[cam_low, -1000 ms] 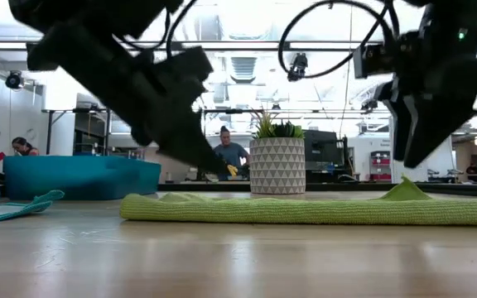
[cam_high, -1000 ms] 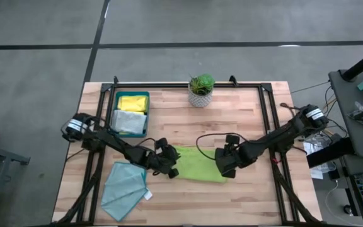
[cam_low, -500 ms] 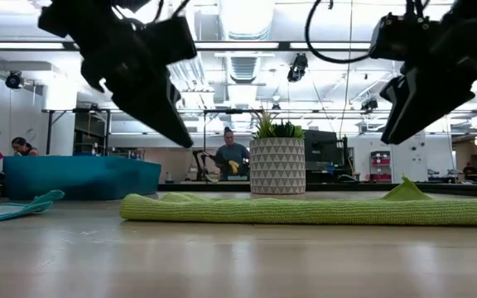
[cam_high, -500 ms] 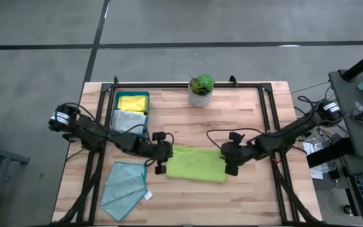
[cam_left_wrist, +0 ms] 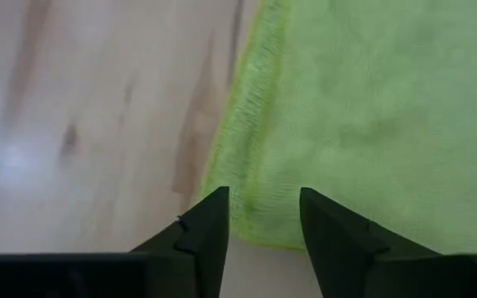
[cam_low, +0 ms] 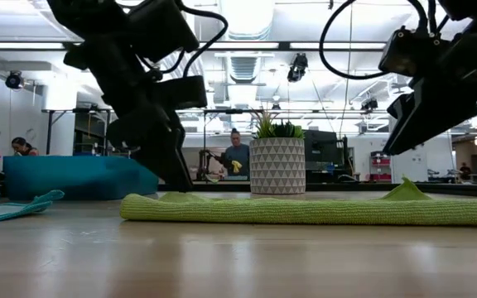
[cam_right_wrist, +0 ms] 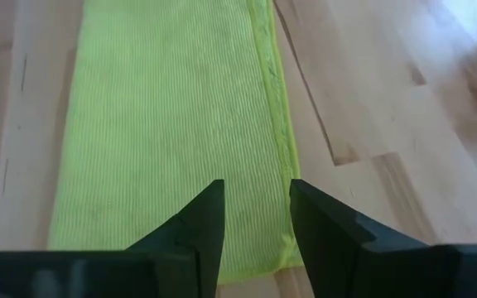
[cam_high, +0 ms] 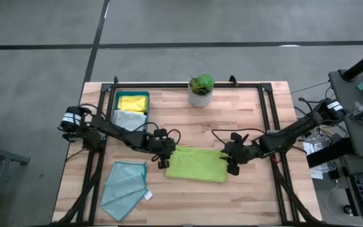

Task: Fold microfiber towels
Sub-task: Fold the green towel

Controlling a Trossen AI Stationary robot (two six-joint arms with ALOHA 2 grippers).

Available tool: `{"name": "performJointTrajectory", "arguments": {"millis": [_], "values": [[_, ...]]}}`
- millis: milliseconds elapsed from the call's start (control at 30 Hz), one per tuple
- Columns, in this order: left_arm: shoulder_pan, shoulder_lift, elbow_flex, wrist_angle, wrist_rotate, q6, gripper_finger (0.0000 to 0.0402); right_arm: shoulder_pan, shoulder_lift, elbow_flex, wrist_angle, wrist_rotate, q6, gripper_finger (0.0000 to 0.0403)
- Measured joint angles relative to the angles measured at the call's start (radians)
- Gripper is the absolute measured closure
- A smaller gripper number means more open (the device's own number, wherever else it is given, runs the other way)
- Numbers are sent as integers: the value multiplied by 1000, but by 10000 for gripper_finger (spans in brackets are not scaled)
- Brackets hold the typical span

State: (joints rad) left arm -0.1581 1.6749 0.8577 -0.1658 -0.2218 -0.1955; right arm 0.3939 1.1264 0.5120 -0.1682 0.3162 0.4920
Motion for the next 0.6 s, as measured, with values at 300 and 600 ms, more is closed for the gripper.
{"name": "performJointTrajectory", "arguments": {"millis": [300,600], "values": [[1,0,0,-1,32,-7,272,0,7,-1,3,0,6,274],[1,25,0,-1,34,-8,329,0,7,-1,3,0,6,280]]}}
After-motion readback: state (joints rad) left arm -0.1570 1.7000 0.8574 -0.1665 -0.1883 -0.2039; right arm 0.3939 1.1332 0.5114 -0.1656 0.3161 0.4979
